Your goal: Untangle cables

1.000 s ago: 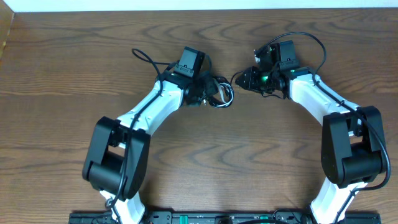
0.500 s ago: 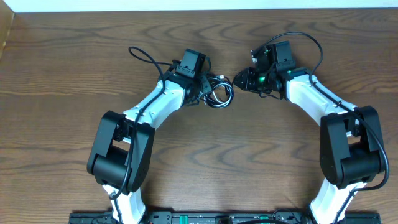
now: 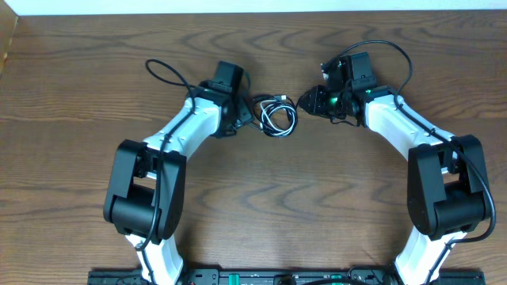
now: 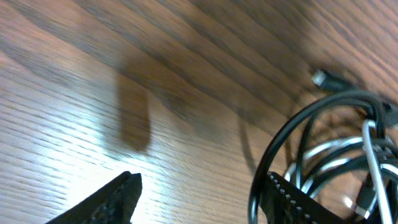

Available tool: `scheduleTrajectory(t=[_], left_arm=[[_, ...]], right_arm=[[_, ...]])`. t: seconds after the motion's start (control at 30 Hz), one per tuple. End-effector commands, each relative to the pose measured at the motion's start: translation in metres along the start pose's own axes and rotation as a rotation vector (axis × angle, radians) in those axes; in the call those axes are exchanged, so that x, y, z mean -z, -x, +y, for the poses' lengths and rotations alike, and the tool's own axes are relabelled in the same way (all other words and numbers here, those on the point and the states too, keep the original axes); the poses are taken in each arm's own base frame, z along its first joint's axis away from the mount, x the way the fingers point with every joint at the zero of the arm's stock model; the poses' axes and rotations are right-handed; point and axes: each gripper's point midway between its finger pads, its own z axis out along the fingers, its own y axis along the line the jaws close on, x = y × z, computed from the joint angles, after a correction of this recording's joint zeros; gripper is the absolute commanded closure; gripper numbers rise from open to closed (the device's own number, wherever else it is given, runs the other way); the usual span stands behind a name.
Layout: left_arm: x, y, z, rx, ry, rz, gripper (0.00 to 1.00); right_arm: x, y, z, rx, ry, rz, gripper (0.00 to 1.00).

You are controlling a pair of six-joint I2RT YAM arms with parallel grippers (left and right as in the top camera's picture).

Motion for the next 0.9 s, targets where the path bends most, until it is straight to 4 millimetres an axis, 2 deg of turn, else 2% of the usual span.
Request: scheduleTrajectory(t=[0.0, 0.07, 0.13, 0.2, 0.3, 0.37, 0.47, 0.63, 0.77, 0.87], left_arm=[[0.009, 0.013, -0.007, -0.009, -0.030, -0.040, 0.33], [0.010, 0.014, -0.019, -0.041, -0.089, -0.037, 0.30], [0.014, 0.019, -0.039, -0.101, -0.193, -0.042, 0.11], [0.018, 0.023, -0.050, -0.134, -0.271, -0.040, 0.07], [0.022, 0.029, -0.052, -0.160, -0.340, -0.019, 0.07], [0.024, 0.025, -0.055, -0.246, -0.392, 0.004, 0.06], [0.017, 0.018, -0.053, -0.313, -0.389, 0.022, 0.07], [0.000, 0.011, -0.053, -0.325, -0.380, 0.046, 0.11], [-0.011, 0.004, -0.063, -0.353, -0.395, 0.044, 0.15], [-0.012, 0.003, -0.068, -0.365, -0.396, 0.035, 0.19]], right_arm=[[-0.001, 0.000, 0.000, 0.015, -0.011, -0.003, 0.73], [-0.001, 0.000, -0.001, 0.014, -0.012, -0.003, 0.73], [-0.001, 0.000, -0.001, 0.014, -0.012, -0.002, 0.73], [-0.001, 0.000, -0.001, 0.019, -0.012, -0.002, 0.73], [-0.001, 0.000, -0.001, 0.022, -0.014, -0.004, 0.73], [-0.001, 0.000, -0.001, 0.022, -0.015, -0.004, 0.73], [-0.001, 0.001, -0.001, 0.023, -0.014, -0.007, 0.73], [-0.001, 0.001, -0.001, 0.024, -0.013, -0.007, 0.73], [-0.001, 0.001, -0.001, 0.024, -0.013, -0.006, 0.73], [-0.001, 0.001, -0.001, 0.024, -0.013, -0.006, 0.73]])
